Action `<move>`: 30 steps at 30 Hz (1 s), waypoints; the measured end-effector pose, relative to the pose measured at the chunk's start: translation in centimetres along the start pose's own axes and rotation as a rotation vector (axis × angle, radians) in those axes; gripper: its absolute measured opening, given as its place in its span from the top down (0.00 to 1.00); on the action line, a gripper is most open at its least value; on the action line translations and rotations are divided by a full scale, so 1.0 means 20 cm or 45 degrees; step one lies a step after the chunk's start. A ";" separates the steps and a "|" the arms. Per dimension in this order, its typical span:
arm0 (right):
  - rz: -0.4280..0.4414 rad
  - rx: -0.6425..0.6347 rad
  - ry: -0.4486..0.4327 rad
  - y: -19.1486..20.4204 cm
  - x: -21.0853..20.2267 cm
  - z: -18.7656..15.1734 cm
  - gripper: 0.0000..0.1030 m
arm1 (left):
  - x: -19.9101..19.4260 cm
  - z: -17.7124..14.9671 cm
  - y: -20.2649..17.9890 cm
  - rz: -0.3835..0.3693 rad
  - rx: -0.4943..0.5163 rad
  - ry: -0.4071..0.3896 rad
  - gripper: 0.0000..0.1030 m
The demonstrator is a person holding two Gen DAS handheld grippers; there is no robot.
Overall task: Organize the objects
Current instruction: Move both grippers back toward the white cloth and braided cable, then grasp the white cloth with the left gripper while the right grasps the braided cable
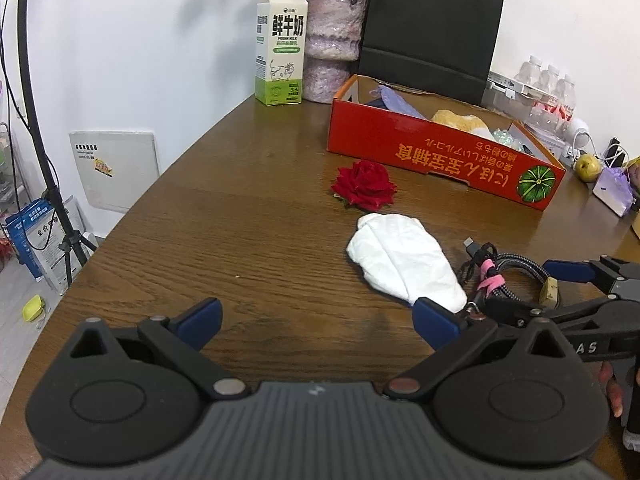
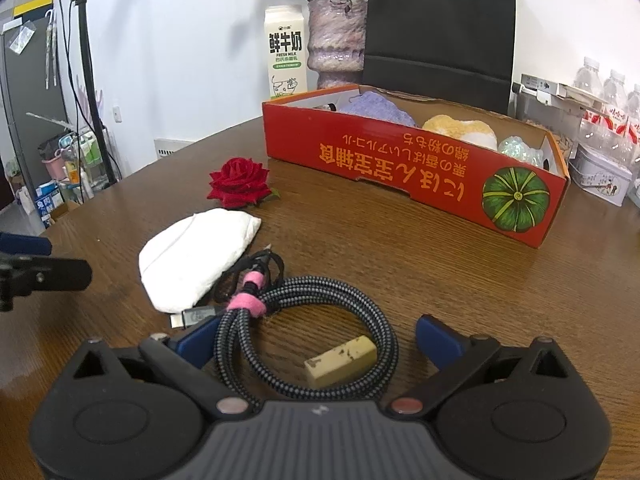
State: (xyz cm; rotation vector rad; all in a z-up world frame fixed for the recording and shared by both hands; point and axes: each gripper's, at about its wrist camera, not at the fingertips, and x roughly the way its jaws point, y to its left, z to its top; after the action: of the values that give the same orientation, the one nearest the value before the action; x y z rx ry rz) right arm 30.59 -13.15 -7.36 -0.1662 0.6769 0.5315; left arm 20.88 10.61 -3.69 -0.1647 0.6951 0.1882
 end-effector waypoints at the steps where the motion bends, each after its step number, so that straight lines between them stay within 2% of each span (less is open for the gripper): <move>1: -0.004 -0.009 -0.005 0.01 0.00 0.00 0.10 | 0.00 0.00 -0.01 -0.001 0.003 -0.002 0.00; 2: -0.005 -0.017 -0.011 0.01 -0.01 0.00 0.13 | 0.01 0.01 -0.02 -0.002 0.007 -0.003 0.00; 14: -0.014 -0.020 -0.071 0.02 -0.05 -0.01 0.13 | 0.08 0.10 -0.17 -0.017 0.026 -0.017 0.00; 21: -0.086 0.034 -0.130 -0.02 -0.10 0.00 0.13 | 0.17 0.16 -0.22 -0.023 0.007 0.011 0.00; 26: -0.114 0.051 -0.114 -0.04 -0.10 -0.01 0.13 | 0.30 0.19 -0.30 -0.028 0.054 0.067 0.00; 30: -0.124 0.049 -0.075 -0.04 -0.07 -0.02 0.13 | 0.38 0.17 -0.33 0.006 0.052 0.094 0.00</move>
State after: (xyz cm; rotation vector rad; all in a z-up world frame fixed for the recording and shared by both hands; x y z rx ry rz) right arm 29.91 -14.57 -6.82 -0.1464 0.6183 0.4280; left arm 30.21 5.77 -5.34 -0.1311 0.7724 0.1729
